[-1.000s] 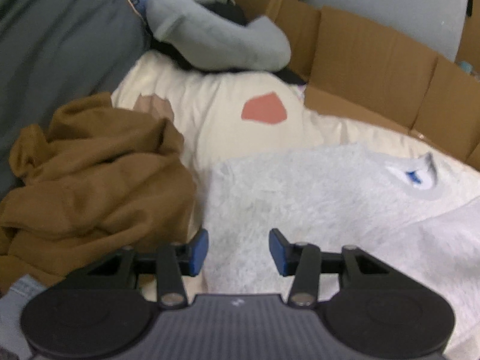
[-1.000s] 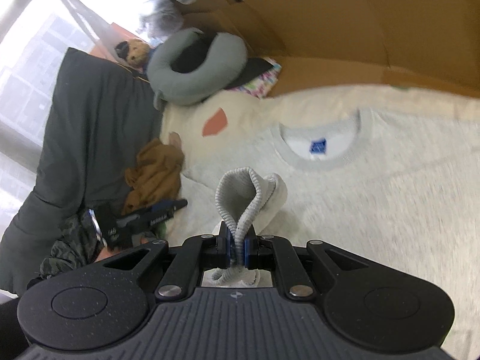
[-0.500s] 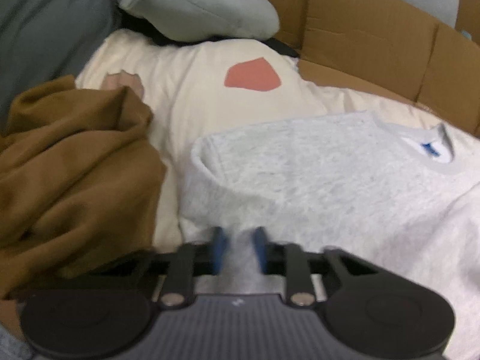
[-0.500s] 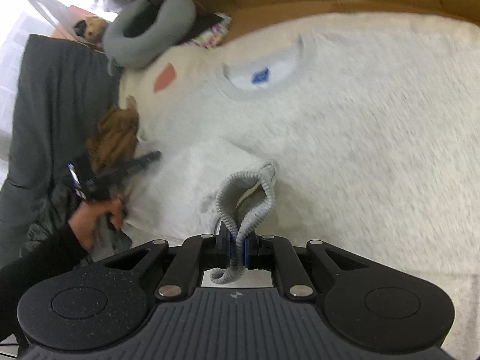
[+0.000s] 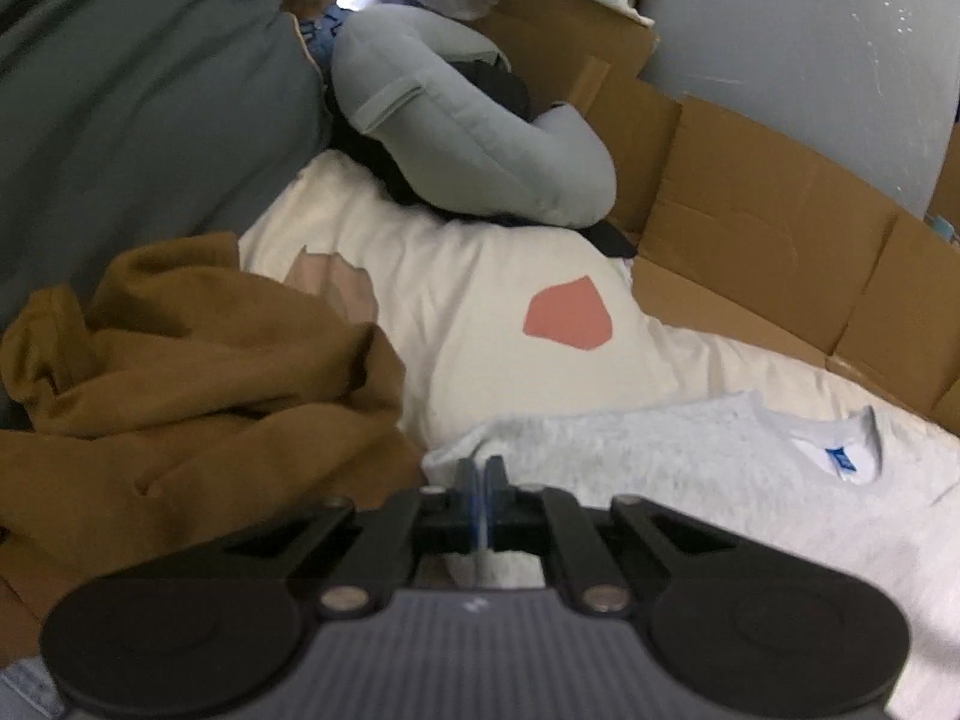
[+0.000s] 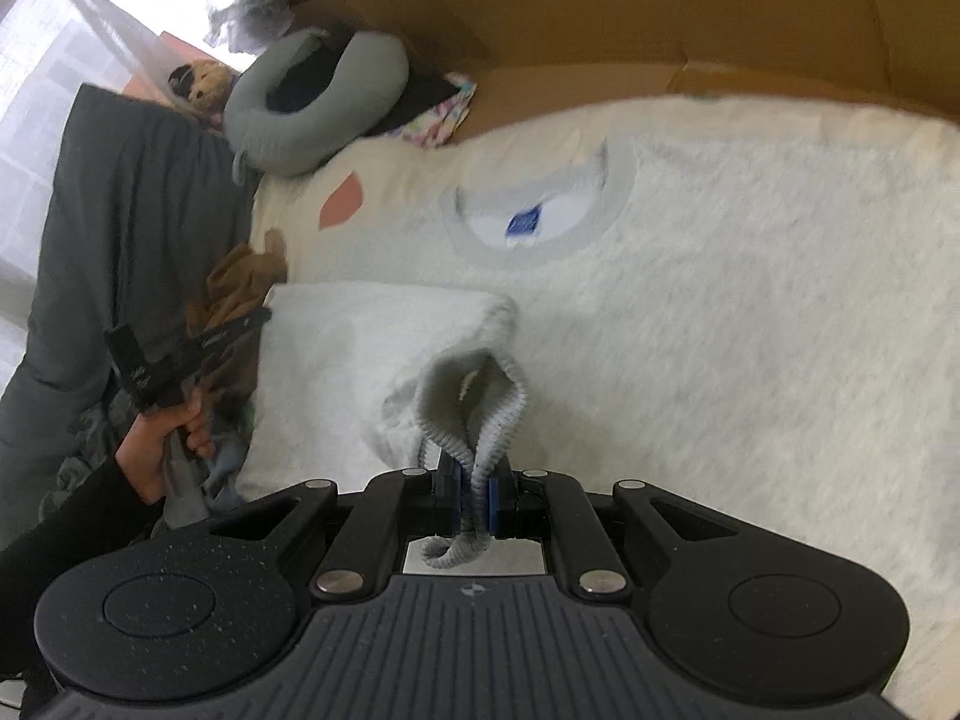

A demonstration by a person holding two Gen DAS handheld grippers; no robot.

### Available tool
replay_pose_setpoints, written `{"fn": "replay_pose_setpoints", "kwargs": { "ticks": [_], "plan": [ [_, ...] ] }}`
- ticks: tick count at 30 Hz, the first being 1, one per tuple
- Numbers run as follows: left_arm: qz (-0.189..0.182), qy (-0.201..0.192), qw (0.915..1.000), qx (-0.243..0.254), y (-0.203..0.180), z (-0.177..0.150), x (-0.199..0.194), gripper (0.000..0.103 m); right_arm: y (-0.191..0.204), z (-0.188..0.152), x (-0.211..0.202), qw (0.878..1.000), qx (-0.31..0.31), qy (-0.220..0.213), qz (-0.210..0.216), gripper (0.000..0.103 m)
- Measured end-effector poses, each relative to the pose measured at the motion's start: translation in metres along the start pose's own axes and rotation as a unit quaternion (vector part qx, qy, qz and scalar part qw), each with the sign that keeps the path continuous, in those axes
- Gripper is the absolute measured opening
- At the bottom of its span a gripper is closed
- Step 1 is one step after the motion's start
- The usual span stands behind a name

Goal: Fold clothes
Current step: 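Lower the sleeve across the sweatshirt front with the right gripper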

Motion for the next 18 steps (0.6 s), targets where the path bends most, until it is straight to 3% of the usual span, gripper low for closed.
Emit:
{"fn": "replay_pose_setpoints", "kwargs": {
  "ticks": [3, 6, 9, 11, 18],
  "plan": [
    [0.004, 0.01, 0.9999, 0.003, -0.002, -0.006, 0.008, 0.003, -0.009, 0.008, 0.0, 1.0, 0.004, -0.008, -0.01, 0.006],
    [0.007, 0.046, 0.9989, -0.004, -0.002, -0.018, 0.019, 0.011, -0.023, 0.004, 0.016, 1.0, 0.007, 0.002, -0.02, 0.006],
    [0.009, 0.046, 0.9987, -0.021, 0.0, -0.023, 0.008, 0.017, -0.037, -0.006, 0.038, 0.999, 0.012, 0.021, -0.032, 0.006],
    [0.01, 0.044, 0.9985, -0.032, 0.003, -0.026, -0.004, 0.031, -0.039, -0.012, 0.045, 0.999, 0.009, 0.027, -0.035, 0.006],
    [0.008, 0.057, 0.9966, -0.059, 0.009, -0.05, -0.057, 0.044, -0.036, -0.015, 0.05, 0.999, 0.006, 0.029, -0.032, 0.007]
  ]
}}
Point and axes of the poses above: each gripper's, at about its wrist camera, not at the fingertips, and x roughly the way its jaws point, y to its left, z to its top, the point moved 6 cm from there along x, roughly the way its jaws point, and after that the axes turned 4 degrees about -y, right-handed, at the moved point
